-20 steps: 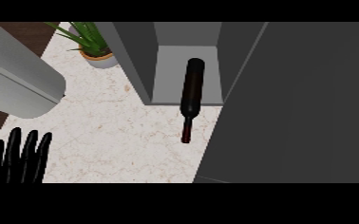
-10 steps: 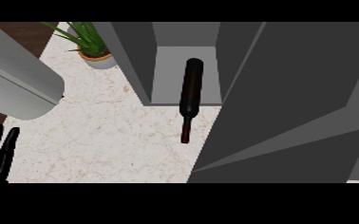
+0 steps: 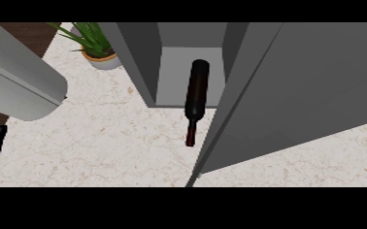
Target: Pick up the wine, place it into the cabinet and close the cabinet
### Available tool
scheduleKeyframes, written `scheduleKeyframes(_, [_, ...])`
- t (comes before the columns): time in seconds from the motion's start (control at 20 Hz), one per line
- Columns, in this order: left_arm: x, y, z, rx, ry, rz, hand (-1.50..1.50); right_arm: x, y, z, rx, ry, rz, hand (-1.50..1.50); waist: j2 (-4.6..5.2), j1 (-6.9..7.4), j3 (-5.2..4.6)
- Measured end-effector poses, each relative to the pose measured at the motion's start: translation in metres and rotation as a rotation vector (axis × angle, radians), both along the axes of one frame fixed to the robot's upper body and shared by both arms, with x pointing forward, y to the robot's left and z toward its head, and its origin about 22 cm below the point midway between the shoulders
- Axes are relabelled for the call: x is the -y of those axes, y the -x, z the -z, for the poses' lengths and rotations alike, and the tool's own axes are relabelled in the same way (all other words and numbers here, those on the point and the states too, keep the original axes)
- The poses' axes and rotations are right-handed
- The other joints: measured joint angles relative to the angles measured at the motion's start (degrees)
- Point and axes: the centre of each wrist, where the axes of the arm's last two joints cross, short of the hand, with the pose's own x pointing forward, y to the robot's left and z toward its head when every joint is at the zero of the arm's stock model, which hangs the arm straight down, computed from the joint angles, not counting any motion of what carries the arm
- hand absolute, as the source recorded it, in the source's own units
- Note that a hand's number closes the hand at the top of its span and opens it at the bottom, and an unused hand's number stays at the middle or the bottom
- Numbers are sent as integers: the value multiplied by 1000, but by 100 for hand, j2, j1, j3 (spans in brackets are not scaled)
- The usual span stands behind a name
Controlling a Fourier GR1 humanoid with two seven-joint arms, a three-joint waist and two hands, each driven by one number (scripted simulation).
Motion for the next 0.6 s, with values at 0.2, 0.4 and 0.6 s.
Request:
scheduleKeyframes(0.2, [-3,-3,0,-3,23,18,-150,-4,0,-4,55,27,32,150,9,7,-1])
scheduleKeyframes(0.4, [-7,-9,-4,-3,37,38,-150,-10,-3,-9,90,45,24,150,28,57,-3])
scheduleKeyframes(0.6, [-4,-14,-9,3,49,54,-150,-18,-10,-14,92,36,-8,150,50,125,-2])
